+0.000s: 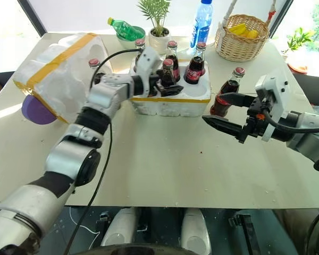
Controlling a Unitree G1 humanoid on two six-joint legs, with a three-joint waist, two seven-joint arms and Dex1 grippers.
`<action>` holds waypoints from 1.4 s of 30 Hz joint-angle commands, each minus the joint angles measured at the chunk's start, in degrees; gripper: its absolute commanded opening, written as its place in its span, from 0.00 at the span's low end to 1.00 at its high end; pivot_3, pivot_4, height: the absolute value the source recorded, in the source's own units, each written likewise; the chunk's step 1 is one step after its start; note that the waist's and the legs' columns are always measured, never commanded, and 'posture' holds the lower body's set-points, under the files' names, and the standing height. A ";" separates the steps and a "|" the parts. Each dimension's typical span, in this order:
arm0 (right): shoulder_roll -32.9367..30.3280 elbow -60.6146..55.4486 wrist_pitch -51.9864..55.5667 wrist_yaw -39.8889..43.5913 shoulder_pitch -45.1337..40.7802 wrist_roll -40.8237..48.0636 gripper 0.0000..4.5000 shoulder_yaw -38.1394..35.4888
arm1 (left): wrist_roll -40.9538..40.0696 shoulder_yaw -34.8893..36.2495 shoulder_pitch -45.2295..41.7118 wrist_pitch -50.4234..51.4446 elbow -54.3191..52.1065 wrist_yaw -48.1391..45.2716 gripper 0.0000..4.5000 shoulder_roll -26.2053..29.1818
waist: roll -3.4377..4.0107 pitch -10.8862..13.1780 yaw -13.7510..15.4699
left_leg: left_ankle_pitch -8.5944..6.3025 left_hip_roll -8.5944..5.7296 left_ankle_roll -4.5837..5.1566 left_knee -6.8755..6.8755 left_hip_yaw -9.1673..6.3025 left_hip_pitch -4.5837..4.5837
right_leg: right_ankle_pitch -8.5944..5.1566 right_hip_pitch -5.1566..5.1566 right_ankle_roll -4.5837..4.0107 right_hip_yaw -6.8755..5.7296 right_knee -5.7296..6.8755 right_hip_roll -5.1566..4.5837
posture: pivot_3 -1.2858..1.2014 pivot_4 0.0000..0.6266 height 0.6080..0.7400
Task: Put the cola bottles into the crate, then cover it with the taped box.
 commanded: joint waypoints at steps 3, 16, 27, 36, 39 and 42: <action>0.00 1.48 -1.62 1.47 -2.86 -1.16 1.00 0.81 | -12.11 7.43 12.58 18.39 -37.01 -3.54 0.99 12.53 | 0.02 0.00 -0.98 | 0.02 0.03 -0.03 -0.01 -0.02 -0.01 | 0.00 0.01 0.00 0.01 0.03 0.02 | 0.52 0.24 1.00; 1.35 4.79 -2.53 3.56 -8.11 -4.02 1.00 5.60 | -12.84 19.95 29.96 25.96 -45.85 9.90 0.99 25.92 | 0.01 -0.01 -0.20 | 0.06 -0.03 -0.12 0.05 -0.09 0.36 | -0.01 0.48 0.00 -0.02 -0.03 -0.01 | 0.52 0.24 1.00; 2.11 3.84 -1.68 2.68 -7.73 -3.69 1.00 4.89 | -8.73 13.18 22.42 15.63 -29.68 11.68 0.99 22.48 | 0.01 -0.01 -0.64 | 0.06 -0.03 -0.12 -0.01 -0.02 0.46 | -0.01 0.50 0.00 -0.02 -0.01 0.00 | 0.52 0.24 1.00; 2.10 4.09 -1.47 1.73 -7.69 -3.54 1.00 4.13 | -4.17 9.44 16.99 8.12 -15.86 11.91 0.99 19.67 | 0.01 -0.01 -0.57 | 0.05 -0.02 -0.12 -0.02 -0.01 0.47 | -0.01 0.51 0.00 -0.02 -0.02 0.00 | 0.52 0.24 1.00; 2.23 4.11 -1.58 1.62 -7.87 -3.56 1.00 4.30 | -2.69 8.49 15.16 4.65 -10.20 11.51 0.99 18.10 | 0.01 -0.01 -0.53 | 0.05 -0.02 -0.11 -0.02 -0.01 0.48 | -0.01 0.51 0.00 -0.02 -0.01 0.00 | 0.52 0.24 1.00; 2.42 4.27 -1.74 1.46 -8.31 -3.70 1.00 4.63 | -1.57 8.44 13.48 1.22 -4.04 11.12 0.94 17.16 | 0.00 -0.02 -0.59 | 0.05 -0.03 -0.11 -0.01 0.00 0.48 | 0.00 0.52 0.01 -0.02 -0.02 0.00 | 0.52 0.24 1.00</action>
